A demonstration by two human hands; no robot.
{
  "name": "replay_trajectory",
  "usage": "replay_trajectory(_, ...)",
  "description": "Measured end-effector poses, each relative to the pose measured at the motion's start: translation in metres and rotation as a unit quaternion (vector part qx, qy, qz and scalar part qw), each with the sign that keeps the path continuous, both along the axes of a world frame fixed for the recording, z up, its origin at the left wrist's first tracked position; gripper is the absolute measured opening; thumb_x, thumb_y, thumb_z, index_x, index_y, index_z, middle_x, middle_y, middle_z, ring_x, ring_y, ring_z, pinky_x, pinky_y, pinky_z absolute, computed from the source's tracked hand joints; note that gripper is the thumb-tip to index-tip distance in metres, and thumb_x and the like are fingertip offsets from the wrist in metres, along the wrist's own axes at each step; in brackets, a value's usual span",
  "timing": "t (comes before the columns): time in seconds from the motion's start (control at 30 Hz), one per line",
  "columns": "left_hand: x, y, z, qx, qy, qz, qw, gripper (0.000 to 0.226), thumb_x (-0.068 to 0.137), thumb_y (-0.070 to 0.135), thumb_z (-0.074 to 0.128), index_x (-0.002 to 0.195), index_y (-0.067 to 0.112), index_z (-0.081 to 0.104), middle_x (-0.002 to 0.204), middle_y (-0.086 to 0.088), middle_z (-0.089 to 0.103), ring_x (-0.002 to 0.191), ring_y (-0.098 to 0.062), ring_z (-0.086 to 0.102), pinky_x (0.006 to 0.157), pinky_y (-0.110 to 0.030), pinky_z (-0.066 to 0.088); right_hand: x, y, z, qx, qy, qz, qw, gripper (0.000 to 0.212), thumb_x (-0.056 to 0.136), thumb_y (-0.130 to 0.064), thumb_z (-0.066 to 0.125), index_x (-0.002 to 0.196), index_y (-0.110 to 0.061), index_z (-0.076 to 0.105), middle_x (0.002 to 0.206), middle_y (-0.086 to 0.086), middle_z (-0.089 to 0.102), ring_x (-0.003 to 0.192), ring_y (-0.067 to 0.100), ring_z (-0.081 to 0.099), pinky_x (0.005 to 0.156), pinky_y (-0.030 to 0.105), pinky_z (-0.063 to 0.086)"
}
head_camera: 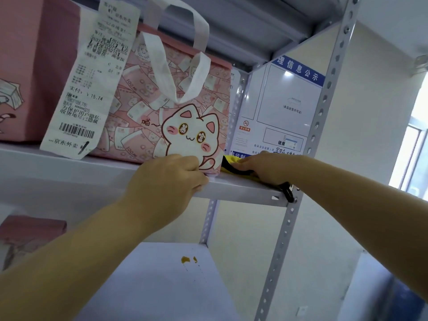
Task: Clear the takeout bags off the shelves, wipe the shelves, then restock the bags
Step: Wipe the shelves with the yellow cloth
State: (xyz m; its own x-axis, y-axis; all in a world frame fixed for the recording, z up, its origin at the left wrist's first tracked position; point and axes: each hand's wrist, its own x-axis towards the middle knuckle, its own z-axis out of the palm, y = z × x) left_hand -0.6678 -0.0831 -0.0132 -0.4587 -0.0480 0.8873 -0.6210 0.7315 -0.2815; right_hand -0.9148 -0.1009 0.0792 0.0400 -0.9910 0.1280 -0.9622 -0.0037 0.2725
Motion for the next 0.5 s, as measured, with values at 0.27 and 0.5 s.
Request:
replay_trajectory(0.27, 0.001, 0.002, -0.001, 0.014, 0.003, -0.006, 1.0, 0.013, 0.067, 0.013, 0.08, 0.078, 0.019, 0.075, 0.064, 0.004, 0.057, 0.054, -0.019, 0.055, 0.039, -0.024, 0.038, 0.004, -0.022, 0.0, -0.01, -0.033, -0.107, 0.994, 0.052, 0.094, -0.06, 0.027, 0.132, -0.031, 0.048, 0.137, 0.003, 0.049, 0.12, 0.027, 0.048, 0.104, 0.042, 0.034)
replay_trajectory(0.5, 0.0, 0.0, -0.001, 0.025, 0.014, -0.012, 1.0, 0.007, 0.072, 0.016, 0.07, 0.076, 0.02, 0.074, 0.065, 0.004, 0.057, 0.055, -0.02, 0.054, 0.037, -0.027, 0.043, 0.006, -0.002, 0.004, 0.028, 0.05, -0.037, 0.998, 0.037, 0.101, -0.031, 0.034, 0.131, -0.051, 0.038, 0.098, -0.004, 0.052, 0.081, 0.019, 0.054, 0.075, 0.028, 0.044)
